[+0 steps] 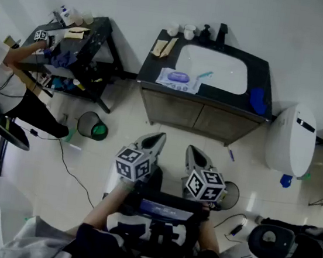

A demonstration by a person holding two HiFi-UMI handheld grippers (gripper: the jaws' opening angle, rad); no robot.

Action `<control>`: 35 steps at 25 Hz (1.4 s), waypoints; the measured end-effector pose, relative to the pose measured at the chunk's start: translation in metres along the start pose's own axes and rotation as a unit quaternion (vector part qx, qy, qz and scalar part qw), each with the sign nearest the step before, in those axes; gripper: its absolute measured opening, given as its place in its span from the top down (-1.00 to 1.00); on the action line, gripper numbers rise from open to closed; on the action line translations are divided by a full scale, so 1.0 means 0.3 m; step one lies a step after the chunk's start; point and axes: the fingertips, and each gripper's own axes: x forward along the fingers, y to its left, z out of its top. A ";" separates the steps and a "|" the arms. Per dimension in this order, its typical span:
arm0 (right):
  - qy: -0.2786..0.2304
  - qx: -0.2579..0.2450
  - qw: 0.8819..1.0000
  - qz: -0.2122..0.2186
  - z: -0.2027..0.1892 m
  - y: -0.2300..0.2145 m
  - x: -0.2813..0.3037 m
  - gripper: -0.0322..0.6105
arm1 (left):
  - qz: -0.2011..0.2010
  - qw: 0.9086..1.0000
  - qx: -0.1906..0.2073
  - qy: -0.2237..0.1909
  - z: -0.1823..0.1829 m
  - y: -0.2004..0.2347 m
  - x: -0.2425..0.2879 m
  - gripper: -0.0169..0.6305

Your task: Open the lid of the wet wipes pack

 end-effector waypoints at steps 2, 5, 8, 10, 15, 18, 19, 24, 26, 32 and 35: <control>-0.004 0.008 1.000 -0.003 0.034 -0.003 0.048 0.86 | -0.006 1.000 0.003 0.003 0.037 0.033 0.034 0.93; -0.008 0.014 1.000 -0.010 0.088 -0.009 0.132 0.86 | -0.013 1.000 0.006 0.007 0.096 0.101 0.091 0.93; -0.010 0.017 1.000 -0.020 0.133 -0.011 0.229 0.86 | -0.016 1.000 0.005 0.012 0.144 0.195 0.136 0.93; -0.011 0.022 0.999 -0.025 0.161 -0.013 0.299 0.86 | -0.017 1.000 0.005 0.017 0.171 0.262 0.165 0.93; -0.005 0.025 0.999 -0.036 0.220 0.001 0.477 0.86 | -0.017 1.000 -0.002 0.023 0.240 0.443 0.234 0.93; -0.001 0.026 0.999 -0.039 0.246 0.025 0.579 0.86 | -0.018 1.000 -0.004 0.023 0.287 0.548 0.266 0.93; -0.001 0.026 0.999 -0.041 0.254 0.032 0.606 0.86 | -0.020 1.000 -0.004 0.022 0.301 0.576 0.277 0.93; 0.003 0.024 0.998 -0.050 0.277 0.059 0.697 0.86 | -0.025 0.999 -0.014 0.027 0.330 0.678 0.312 0.93; 0.009 0.023 0.998 -0.053 0.279 0.060 0.718 0.86 | -0.028 0.999 -0.021 0.032 0.322 0.703 0.327 0.93; 0.019 0.019 0.998 -0.063 0.297 0.025 0.743 0.86 | -0.037 0.998 -0.037 0.044 0.294 0.724 0.390 0.93; 0.023 0.019 0.998 -0.062 0.310 -0.006 0.765 0.86 | -0.035 0.997 -0.040 0.052 0.278 0.737 0.420 0.93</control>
